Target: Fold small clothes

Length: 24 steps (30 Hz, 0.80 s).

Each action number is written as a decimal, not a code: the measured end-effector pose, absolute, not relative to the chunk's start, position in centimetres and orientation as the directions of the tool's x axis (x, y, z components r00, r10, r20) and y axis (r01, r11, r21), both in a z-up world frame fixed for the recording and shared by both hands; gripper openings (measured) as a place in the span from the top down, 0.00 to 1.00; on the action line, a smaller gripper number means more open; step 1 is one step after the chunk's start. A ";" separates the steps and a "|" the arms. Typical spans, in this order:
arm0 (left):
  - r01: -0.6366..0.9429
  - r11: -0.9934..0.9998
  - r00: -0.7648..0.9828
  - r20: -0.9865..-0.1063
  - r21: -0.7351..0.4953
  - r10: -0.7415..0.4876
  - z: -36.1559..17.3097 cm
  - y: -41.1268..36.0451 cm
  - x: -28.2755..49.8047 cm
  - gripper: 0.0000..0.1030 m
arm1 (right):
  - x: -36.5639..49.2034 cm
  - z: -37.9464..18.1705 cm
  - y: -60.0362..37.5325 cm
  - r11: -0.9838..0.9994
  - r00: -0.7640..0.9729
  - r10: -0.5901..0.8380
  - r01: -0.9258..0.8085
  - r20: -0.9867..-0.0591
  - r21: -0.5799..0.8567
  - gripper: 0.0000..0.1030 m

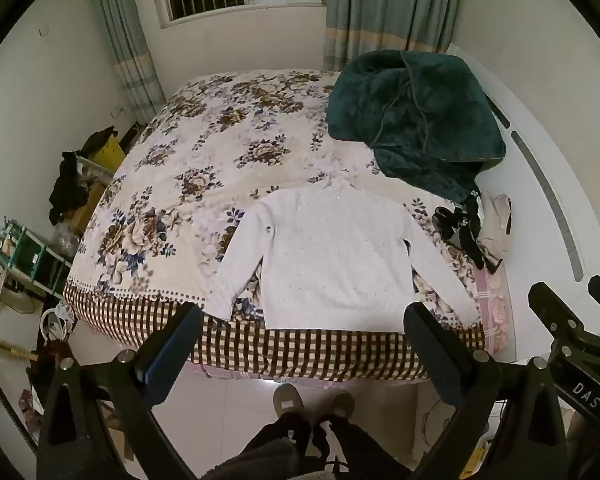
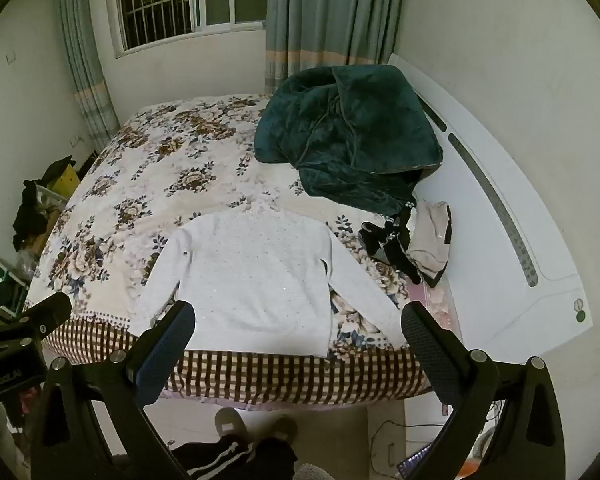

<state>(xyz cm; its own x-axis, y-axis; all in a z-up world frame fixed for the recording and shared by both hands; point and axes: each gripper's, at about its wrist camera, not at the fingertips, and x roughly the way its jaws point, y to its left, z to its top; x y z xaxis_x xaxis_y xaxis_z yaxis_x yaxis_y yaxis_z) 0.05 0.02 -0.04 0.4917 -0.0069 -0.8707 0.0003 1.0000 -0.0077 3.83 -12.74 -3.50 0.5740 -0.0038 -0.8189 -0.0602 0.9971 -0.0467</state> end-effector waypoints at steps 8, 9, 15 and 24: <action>0.000 1.000 0.504 -0.864 -0.011 -0.009 -0.1 0.2 0.1 0.00 | 3.8 -3.4 -12.9 0.997 0.581 -0.008 -0.061 -0.814 -0.053 0.00; 0.000 1.000 0.504 -0.864 -0.011 -0.010 -0.1 0.2 0.2 0.00 | 4.0 -3.4 -13.0 0.997 0.579 -0.006 -0.061 -0.815 -0.051 0.00; -0.002 1.000 0.509 -0.861 -0.008 -0.006 0.0 0.1 0.8 0.00 | 4.1 -3.2 -12.7 0.996 0.581 -0.015 -0.063 -0.814 -0.063 0.00; -0.004 1.000 0.512 -0.859 -0.006 -0.003 0.5 -0.1 1.3 0.00 | 4.4 -3.2 -12.7 0.996 0.582 -0.014 -0.062 -0.813 -0.062 0.00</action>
